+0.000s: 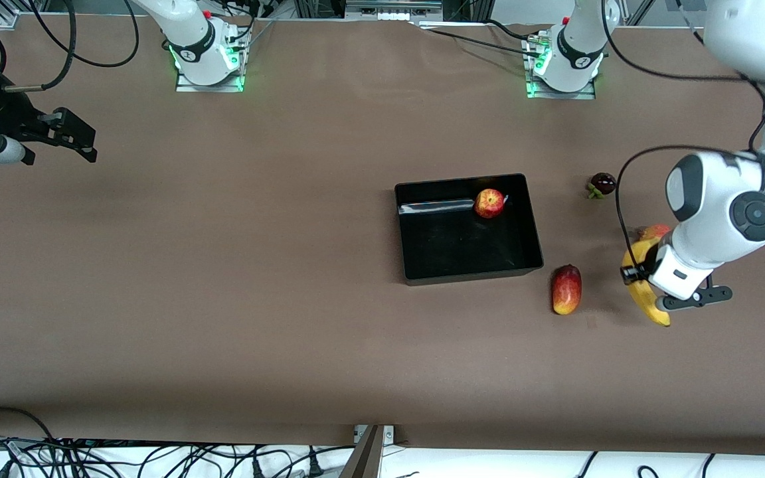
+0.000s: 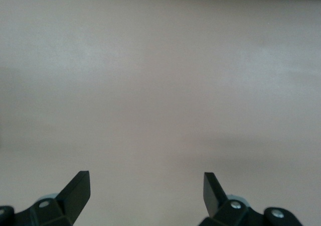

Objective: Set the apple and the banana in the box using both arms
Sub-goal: 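Carry the banana into the box and open the left gripper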

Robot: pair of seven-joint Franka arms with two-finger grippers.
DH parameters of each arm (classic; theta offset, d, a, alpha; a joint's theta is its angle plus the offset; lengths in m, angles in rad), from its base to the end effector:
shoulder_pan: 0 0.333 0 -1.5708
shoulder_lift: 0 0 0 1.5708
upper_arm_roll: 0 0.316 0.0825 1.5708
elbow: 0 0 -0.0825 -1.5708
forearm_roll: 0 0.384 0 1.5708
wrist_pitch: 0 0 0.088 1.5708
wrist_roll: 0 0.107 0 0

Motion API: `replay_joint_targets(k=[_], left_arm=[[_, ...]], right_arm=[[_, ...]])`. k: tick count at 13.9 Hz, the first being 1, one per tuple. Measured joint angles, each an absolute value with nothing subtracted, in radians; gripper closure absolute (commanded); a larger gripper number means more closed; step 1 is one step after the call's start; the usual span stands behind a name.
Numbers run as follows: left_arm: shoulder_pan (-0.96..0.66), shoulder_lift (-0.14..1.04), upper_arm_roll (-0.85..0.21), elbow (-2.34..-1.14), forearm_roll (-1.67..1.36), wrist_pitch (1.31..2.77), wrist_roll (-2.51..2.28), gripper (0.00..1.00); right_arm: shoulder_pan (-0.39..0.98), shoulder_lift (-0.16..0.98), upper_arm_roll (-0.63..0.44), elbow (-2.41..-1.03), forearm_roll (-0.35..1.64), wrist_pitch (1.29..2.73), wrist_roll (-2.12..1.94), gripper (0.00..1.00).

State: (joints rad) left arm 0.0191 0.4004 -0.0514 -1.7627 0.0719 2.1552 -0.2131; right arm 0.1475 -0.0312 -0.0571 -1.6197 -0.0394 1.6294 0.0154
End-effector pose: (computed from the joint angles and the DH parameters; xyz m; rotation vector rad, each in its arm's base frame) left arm 0.6508 -0.0153 0.3386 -3.0931 -0.2245 0.0034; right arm 0.5485 0.0452 0.6238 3.1032 0.1188 0.0664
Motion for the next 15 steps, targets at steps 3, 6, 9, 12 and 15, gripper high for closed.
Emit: replay_joint_targets(k=[3, 6, 9, 12, 15], left_arm=[[-0.085, 0.396, -0.189, -1.703, 0.071, 2.036, -0.271, 1.0], [-0.192, 0.472, -0.266, -1.703, 0.071, 2.103, -0.475, 1.0], [-0.241, 0.552, -0.309, -1.701, 0.071, 2.194, -0.606, 1.0], [-0.304, 0.586, -0.318, -1.701, 0.072, 2.201, -0.696, 0.94], [-0.339, 0.631, -0.318, -1.704, 0.073, 2.216, -0.716, 0.96]], right_arm=[[0.147, -0.031, -0.057, -1.62, -0.039, 1.629, 0.015, 0.0], [0.147, -0.031, -0.057, -1.619, -0.039, 1.629, 0.015, 0.0], [0.147, -0.031, -0.058, -1.619, -0.039, 1.629, 0.015, 0.0], [0.146, -0.031, -0.059, -1.619, -0.039, 1.629, 0.015, 0.0], [0.146, -0.031, -0.06, -1.619, -0.039, 1.629, 0.015, 0.0]])
